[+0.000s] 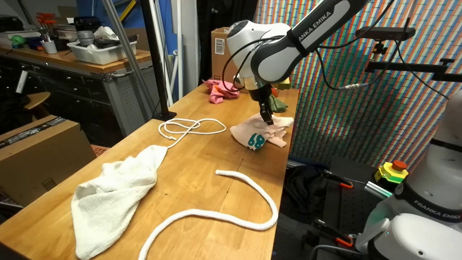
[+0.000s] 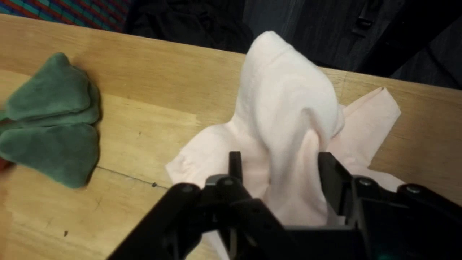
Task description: Put the clothes, plush toy and rope separately on the table
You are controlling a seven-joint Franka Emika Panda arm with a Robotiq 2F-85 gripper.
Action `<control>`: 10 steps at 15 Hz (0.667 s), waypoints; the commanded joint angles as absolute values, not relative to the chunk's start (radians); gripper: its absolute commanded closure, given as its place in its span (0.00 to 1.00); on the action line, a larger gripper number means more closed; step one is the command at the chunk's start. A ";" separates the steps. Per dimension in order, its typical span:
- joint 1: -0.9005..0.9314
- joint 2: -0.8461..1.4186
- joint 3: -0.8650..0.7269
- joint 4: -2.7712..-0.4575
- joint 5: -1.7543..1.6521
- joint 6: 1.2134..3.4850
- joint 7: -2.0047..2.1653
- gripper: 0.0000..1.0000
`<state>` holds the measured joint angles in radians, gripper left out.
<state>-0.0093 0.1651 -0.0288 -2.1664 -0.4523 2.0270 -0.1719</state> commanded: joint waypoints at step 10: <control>0.019 0.176 0.039 -1.926 -0.268 2.150 -0.263 0.00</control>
<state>0.0137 0.1110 0.0239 -2.0057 -0.3551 2.0922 -0.2136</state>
